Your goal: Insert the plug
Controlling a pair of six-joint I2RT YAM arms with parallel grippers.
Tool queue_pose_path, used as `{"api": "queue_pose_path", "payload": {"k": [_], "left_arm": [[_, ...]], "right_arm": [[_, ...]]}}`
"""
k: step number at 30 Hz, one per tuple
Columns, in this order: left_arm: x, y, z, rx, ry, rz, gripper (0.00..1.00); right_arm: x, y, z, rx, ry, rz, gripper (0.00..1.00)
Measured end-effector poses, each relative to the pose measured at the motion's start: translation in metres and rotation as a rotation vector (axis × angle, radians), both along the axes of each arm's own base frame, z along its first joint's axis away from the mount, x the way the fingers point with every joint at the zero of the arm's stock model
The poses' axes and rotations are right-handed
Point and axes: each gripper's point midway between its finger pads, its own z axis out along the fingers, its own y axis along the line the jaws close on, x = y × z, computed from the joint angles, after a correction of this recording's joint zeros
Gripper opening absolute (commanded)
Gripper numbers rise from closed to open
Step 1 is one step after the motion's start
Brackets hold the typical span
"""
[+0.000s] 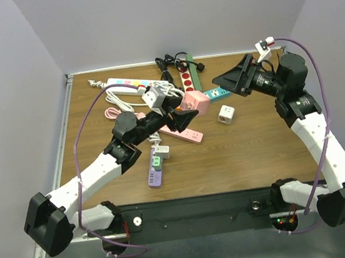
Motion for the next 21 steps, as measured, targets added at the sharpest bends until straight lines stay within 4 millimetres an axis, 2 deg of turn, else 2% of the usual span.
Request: {"api": "queue_pose_path", "payload": {"k": [8, 13, 21], "left_arm": [[-0.014, -0.002, 0.035, -0.08, -0.194, -0.032, 0.0], [-0.025, -0.006, 0.044, -0.098, -0.262, -0.075, 0.0], [-0.03, -0.017, 0.053, -0.144, -0.332, -0.103, 0.0]], "right_arm": [[-0.013, 0.014, -0.026, 0.086, 0.217, 0.119, 1.0], [-0.017, 0.018, -0.029, 0.117, 0.282, 0.163, 1.0], [-0.02, 0.022, -0.029, 0.177, 0.397, 0.21, 1.0]]}}
